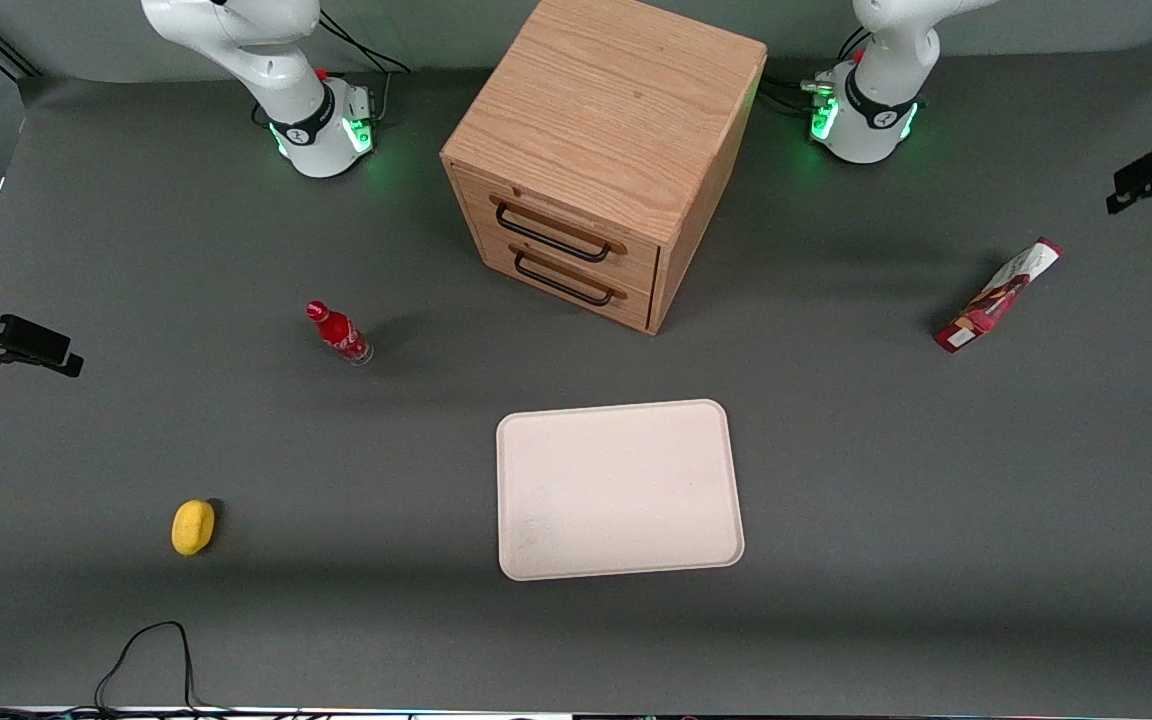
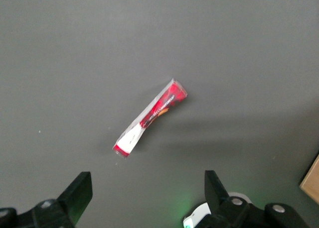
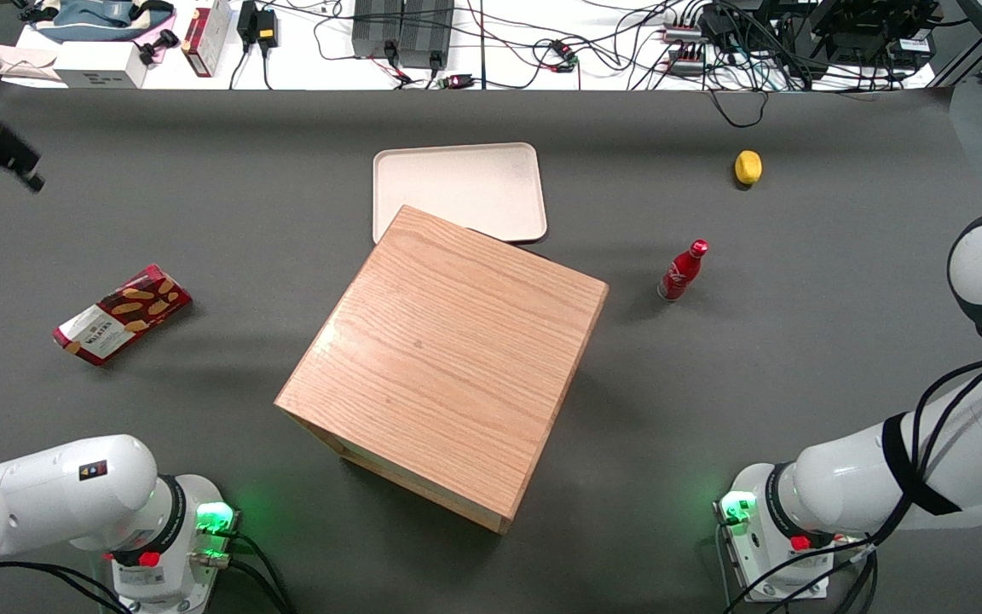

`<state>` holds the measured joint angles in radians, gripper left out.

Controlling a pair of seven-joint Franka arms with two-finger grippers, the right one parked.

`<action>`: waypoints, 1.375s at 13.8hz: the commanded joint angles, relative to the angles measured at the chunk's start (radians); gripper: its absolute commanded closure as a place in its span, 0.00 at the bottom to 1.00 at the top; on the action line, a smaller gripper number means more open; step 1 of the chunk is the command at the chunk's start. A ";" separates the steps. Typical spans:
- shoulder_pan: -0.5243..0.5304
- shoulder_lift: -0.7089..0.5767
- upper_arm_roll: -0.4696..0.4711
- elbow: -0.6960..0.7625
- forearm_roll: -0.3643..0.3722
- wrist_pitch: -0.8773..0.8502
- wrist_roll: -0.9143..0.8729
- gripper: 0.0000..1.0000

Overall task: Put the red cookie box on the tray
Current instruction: 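Move the open left gripper over the red plaid shortbread box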

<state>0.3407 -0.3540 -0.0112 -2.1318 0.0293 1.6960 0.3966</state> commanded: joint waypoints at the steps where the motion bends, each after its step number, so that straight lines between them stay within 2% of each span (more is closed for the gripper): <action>1: 0.037 -0.132 0.019 -0.151 0.009 0.044 0.074 0.00; 4: 0.037 -0.206 0.042 -0.237 0.011 0.063 0.212 0.00; 9: 0.066 -0.201 0.043 -0.250 0.023 0.092 0.828 0.00; 10: 0.067 -0.203 0.043 -0.266 0.027 0.105 0.891 0.00; 13: 0.066 -0.195 0.043 -0.307 0.027 0.160 0.903 0.00; 19: 0.057 -0.054 0.042 -0.471 0.027 0.512 0.901 0.00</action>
<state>0.4007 -0.4448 0.0327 -2.5395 0.0445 2.0958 1.2807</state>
